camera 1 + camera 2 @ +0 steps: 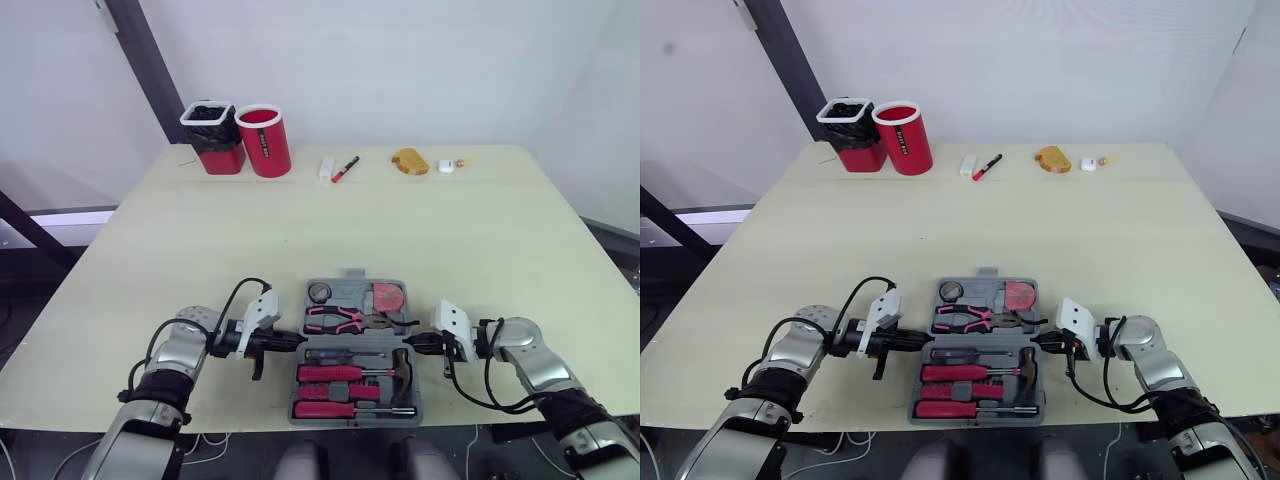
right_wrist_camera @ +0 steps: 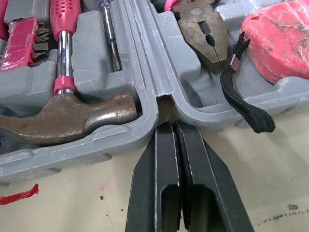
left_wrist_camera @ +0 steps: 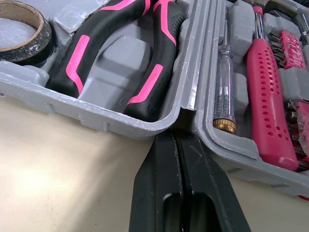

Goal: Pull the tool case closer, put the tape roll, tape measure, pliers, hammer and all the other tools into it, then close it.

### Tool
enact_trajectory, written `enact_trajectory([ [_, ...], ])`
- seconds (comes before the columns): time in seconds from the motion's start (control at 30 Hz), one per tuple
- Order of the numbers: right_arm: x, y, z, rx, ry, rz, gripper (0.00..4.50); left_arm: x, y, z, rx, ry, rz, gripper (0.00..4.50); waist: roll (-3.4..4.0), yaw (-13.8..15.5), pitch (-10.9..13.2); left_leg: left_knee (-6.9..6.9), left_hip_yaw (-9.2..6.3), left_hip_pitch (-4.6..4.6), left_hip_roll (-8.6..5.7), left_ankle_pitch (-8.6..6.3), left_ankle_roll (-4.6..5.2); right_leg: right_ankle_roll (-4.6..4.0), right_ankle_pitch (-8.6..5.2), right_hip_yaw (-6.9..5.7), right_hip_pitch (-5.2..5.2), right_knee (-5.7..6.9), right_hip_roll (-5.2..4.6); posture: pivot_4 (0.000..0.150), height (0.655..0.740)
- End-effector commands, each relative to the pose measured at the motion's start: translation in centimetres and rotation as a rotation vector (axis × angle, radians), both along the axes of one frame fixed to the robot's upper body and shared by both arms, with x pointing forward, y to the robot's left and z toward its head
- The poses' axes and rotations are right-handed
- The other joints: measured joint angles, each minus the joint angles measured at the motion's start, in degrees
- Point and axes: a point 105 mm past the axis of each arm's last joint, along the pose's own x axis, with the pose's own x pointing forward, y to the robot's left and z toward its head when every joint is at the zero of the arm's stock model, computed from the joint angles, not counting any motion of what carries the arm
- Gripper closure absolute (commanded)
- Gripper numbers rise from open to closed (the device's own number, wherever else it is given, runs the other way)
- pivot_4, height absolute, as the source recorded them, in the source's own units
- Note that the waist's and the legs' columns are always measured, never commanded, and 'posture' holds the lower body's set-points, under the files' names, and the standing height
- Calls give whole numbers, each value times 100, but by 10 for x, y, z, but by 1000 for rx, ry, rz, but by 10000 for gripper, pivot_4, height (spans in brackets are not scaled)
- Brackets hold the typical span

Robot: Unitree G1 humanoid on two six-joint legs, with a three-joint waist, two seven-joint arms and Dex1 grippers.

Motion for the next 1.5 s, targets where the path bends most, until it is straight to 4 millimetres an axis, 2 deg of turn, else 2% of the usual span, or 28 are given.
enact_trajectory([
  [0.03, -4, 9, 8, 45, -20, 41, 44237, -26, -11, -28, 46, 127, -96, 45000, 0, 4, 0, 0, 0, 0, 0, 0, 0, 0, 0, 0, 0, 0, 0, 1500, 7400],
  [0.33, -4, 6, 9, 49, -25, 27, 44237, -25, -5, -29, 67, 103, -77, 45000, 1, 11, -1, 0, 1, 0, 0, 0, 0, 0, 0, 0, 0, 0, 0, 1500, 7400],
  [0.6, 7, -6, 21, 121, -61, -93, 44237, -4, 13, -19, 57, -7, 87, 45000, 2, 17, -1, 0, 0, 2, 0, 0, 0, 0, 0, 0, 0, 5, -1, 1500, 7400],
  [0.9, 17, -15, 33, 182, -103, -193, 44237, -11, 38, -9, 58, -41, 162, 45000, 1, -137, -1, -7, -1, 11, 6, 0, 0, -2, 1, 3, -1, 11, 4, 1500, 7400],
  [1.1, 26, -21, 44, 238, -93, -255, 44237, -10, 55, 12, 36, -144, 254, 45000, 0, -124, 1, -13, 1, 12, 8, 0, 0, -4, 0, 5, -4, 9, 4, 1500, 7400],
  [1.2, 32, -19, 53, 315, -31, -298, 44237, -8, 50, 30, -45, -194, 278, 45000, -4, -111, 5, -14, 4, 9, 7, 0, 0, -3, 0, 3, -4, 8, 0, 1500, 7400],
  [1.27, 37, -18, 58, 361, 36, -335, 44237, -17, 36, 40, -88, -205, 216, 45000, -6, -109, 7, -13, 4, 4, 8, 0, 0, -3, 0, 2, -6, 7, -4, 1500, 7400],
  [1.4, 45, -16, 63, 406, 198, -379, 31177, -32, 11, 55, -151, -208, 134, 45000, -6, -92, 8, -14, 5, -5, 6, 0, 0, -3, 0, 1, -11, 3, -10, 1500, 7400],
  [1.5, 50, -13, 65, 406, 279, -391, 18051, -44, -10, 65, -196, -192, 62, 45000, -7, -87, 9, -17, 4, -11, 6, 0, 0, -4, 0, -1, -15, 2, -11, 1500, 7400],
])
